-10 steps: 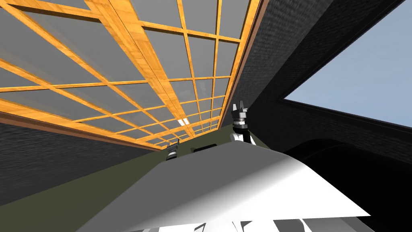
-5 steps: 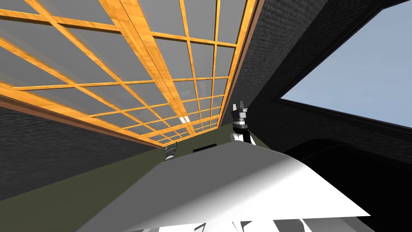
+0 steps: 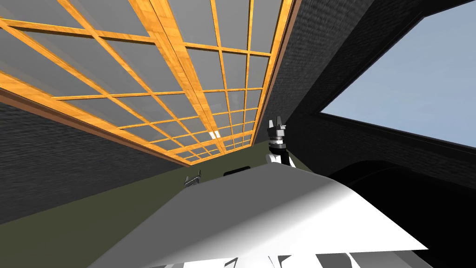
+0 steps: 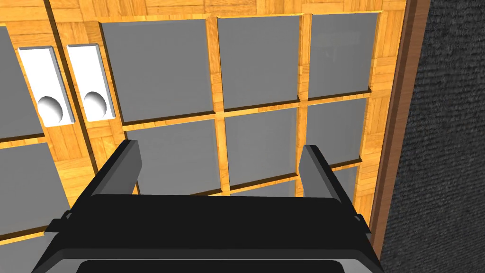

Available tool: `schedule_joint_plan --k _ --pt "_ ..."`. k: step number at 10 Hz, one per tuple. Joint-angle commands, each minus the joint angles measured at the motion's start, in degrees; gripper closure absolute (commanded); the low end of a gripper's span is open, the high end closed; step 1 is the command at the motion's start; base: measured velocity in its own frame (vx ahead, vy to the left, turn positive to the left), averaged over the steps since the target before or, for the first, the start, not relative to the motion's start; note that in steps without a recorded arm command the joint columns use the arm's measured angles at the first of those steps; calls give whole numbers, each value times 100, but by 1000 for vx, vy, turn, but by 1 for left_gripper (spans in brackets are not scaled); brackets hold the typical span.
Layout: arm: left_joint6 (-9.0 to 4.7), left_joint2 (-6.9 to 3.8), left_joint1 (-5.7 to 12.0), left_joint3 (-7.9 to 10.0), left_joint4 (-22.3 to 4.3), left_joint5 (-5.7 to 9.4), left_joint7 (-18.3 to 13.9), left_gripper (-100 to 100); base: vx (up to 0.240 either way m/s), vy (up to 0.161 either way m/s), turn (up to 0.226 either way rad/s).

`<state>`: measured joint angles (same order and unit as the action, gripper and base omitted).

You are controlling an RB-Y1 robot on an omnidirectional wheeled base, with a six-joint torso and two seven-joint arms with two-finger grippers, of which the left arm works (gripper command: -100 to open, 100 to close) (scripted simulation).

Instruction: Pull the door open

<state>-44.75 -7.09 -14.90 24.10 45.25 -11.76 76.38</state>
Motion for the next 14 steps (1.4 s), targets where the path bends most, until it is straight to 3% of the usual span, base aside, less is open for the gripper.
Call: schedule_joint_plan --k 1,2,6,9,14 --pt "-29 -17 -63 157 -158 23 69 -100 -132 -3 -2" --pt "-29 -17 -63 157 -158 23 69 -100 -88 1 3" --pt "26 13 -65 602 -460 68 268 -100 -64 26 -50" --pt "29 139 207 751 -543 62 381 -100 105 44 -138" --pt "0 326 656 723 -493 23 446 -100 184 38 -104"
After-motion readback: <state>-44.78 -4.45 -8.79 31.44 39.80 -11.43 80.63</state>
